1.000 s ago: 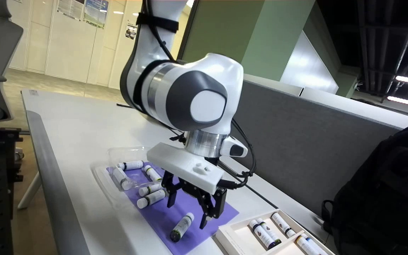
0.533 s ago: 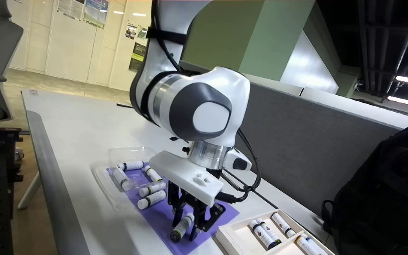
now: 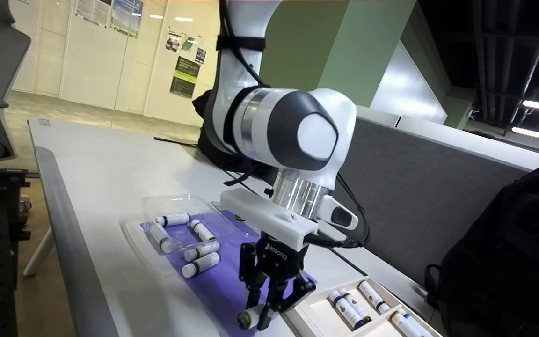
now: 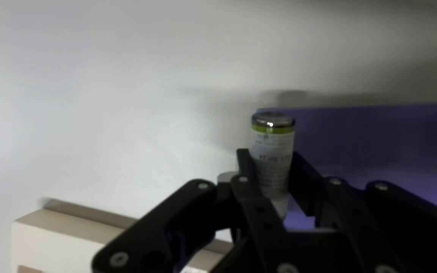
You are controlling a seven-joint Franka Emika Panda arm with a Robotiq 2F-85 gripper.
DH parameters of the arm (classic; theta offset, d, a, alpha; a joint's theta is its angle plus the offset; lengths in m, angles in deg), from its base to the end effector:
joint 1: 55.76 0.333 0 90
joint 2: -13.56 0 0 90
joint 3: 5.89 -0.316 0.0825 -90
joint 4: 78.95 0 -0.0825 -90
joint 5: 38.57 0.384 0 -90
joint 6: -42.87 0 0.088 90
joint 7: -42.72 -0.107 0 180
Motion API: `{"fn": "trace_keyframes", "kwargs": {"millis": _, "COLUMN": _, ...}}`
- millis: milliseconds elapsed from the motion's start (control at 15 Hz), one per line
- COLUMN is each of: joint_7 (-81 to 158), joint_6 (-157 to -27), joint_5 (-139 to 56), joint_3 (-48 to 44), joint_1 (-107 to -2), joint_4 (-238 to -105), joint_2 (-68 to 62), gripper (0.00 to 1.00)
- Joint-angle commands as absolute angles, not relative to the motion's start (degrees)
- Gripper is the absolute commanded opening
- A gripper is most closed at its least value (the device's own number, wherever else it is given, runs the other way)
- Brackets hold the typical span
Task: Pick the object and put it in the plastic box
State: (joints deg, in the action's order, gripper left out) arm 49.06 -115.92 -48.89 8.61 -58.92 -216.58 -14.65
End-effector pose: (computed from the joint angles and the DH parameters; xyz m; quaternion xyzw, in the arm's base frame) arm 0.4491 -0.1483 0.1101 0.9944 -0.0016 -0.0752 0.0736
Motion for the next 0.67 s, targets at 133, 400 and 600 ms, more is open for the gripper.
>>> {"fn": "trace_keyframes", "kwargs": {"millis": 133, "joint_7": 47.2, "joint_6": -100.09, "joint_5": -49.52, "joint_3": 6.33, "joint_1": -57.22, "joint_4": -216.55, "joint_2": -3.75, "gripper": 0.07}}
{"fn": "trace_keyframes", "kwargs": {"millis": 400, "joint_7": 48.16, "joint_6": -97.23, "joint_5": -45.43, "joint_3": -0.4, "joint_1": -56.92, "joint_4": -217.13, "joint_2": -0.18, "gripper": 0.07}}
{"fn": "trace_keyframes", "kwargs": {"millis": 600, "joint_7": 49.31, "joint_6": -100.51, "joint_5": -41.2, "joint_3": -5.05, "joint_1": -56.4, "joint_4": -218.1, "joint_2": -0.32, "gripper": 0.07}}
